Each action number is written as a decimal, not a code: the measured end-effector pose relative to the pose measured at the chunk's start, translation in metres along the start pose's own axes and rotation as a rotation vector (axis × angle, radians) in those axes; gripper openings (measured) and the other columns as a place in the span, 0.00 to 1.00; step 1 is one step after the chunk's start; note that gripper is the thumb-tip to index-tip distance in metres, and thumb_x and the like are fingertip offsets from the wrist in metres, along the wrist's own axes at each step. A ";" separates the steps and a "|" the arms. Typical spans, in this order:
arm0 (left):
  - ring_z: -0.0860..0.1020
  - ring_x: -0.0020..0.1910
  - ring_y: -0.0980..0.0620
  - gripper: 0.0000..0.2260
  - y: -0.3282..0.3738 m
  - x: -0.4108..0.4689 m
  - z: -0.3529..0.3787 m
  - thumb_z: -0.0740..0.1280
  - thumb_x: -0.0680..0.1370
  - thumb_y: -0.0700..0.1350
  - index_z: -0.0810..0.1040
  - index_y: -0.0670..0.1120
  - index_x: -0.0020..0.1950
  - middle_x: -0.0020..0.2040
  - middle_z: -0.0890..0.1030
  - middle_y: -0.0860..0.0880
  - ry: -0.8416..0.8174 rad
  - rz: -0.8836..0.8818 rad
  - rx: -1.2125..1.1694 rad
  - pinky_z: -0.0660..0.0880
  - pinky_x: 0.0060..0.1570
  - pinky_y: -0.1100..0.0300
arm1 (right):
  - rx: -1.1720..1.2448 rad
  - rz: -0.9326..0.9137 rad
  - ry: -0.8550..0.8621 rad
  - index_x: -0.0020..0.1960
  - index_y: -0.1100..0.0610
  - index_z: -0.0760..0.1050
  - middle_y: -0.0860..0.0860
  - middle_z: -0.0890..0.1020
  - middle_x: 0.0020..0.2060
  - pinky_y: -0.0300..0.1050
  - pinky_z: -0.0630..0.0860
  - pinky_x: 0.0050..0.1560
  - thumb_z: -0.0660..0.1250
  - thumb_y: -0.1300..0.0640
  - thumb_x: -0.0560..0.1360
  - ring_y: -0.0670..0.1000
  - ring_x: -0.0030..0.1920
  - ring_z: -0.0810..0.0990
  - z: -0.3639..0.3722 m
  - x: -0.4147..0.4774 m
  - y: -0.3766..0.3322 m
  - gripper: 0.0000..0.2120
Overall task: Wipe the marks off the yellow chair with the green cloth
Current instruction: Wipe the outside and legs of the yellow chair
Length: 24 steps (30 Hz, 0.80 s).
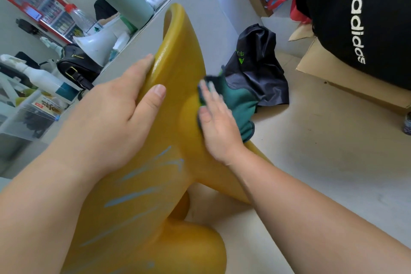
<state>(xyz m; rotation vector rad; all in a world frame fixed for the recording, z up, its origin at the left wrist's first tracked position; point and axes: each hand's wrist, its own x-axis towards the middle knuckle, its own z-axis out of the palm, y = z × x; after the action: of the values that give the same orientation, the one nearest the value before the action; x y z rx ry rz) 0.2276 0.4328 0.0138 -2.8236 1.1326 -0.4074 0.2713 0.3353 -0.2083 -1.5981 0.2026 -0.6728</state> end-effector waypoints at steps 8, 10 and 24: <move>0.75 0.54 0.46 0.26 -0.002 0.006 0.000 0.49 0.79 0.62 0.59 0.58 0.77 0.59 0.79 0.48 -0.019 0.003 -0.015 0.66 0.47 0.54 | -0.038 0.470 0.023 0.78 0.32 0.38 0.47 0.42 0.83 0.59 0.39 0.80 0.35 0.35 0.78 0.51 0.82 0.38 0.016 -0.077 0.072 0.29; 0.74 0.53 0.50 0.23 -0.002 0.005 0.000 0.52 0.82 0.60 0.60 0.59 0.77 0.61 0.78 0.50 -0.007 0.009 -0.027 0.66 0.47 0.55 | -0.105 0.382 0.026 0.76 0.34 0.29 0.47 0.32 0.81 0.58 0.34 0.79 0.37 0.34 0.77 0.51 0.80 0.29 0.033 -0.101 0.051 0.30; 0.77 0.56 0.40 0.25 -0.002 -0.057 -0.017 0.52 0.79 0.58 0.58 0.62 0.77 0.58 0.78 0.48 0.033 -0.021 0.148 0.75 0.50 0.44 | -0.114 0.364 0.128 0.81 0.35 0.42 0.45 0.46 0.83 0.62 0.48 0.80 0.40 0.39 0.81 0.54 0.82 0.46 0.025 -0.085 0.075 0.28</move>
<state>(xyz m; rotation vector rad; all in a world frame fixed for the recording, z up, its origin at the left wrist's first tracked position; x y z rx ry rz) 0.1850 0.4737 0.0180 -2.7123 1.0330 -0.5178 0.2347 0.3878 -0.3050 -1.5721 0.6199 -0.4859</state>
